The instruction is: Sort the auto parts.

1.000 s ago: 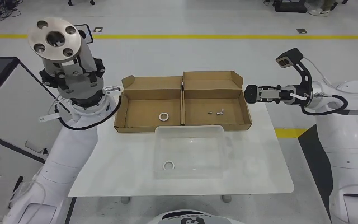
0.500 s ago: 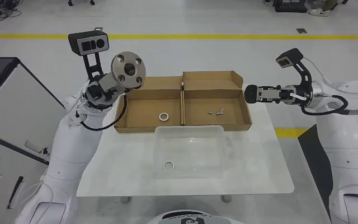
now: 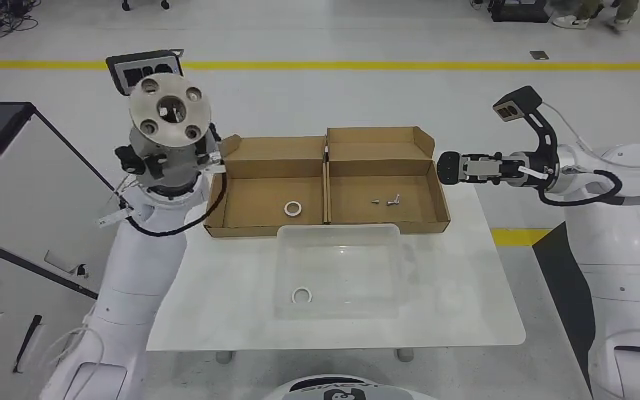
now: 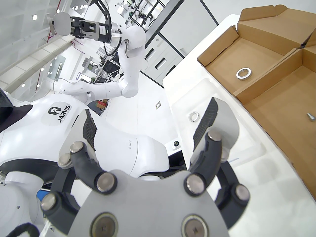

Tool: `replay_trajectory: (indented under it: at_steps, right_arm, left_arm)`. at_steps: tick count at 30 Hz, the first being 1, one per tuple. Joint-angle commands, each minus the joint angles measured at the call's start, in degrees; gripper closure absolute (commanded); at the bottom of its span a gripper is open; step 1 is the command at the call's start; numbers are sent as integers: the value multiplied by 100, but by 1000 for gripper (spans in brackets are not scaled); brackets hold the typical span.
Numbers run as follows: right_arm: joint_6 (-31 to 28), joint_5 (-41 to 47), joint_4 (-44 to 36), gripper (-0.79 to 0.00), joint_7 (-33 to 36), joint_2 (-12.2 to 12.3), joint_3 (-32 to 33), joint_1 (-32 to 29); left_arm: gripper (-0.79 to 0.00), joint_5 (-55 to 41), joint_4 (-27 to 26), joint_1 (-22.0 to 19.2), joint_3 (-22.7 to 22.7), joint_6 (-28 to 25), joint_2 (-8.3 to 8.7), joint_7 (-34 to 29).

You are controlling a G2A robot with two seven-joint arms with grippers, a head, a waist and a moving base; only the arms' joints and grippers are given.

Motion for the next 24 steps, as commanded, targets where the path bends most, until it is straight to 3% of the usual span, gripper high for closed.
replay_trajectory:
  at_steps: [1, 8, 18, 24]
  right_arm:
    - [0, 0, 0, -785, 0, 0, 0, 0]
    - [0, 0, 0, -785, 0, 0, 0, 0]
    - [0, 0, 0, -785, 0, 0, 0, 0]
    - [0, 0, 0, -785, 0, 0, 0, 0]
  left_arm:
    - [0, -215, 21, 29, -96, 105, -80, -102]
    - [0, 330, 133, 44, -416, 332, -310, -329]
    - [0, 2794, 240, 58, -525, 174, -360, -171]
    - [0, 2162, 183, 109, -353, 46, -379, -43]
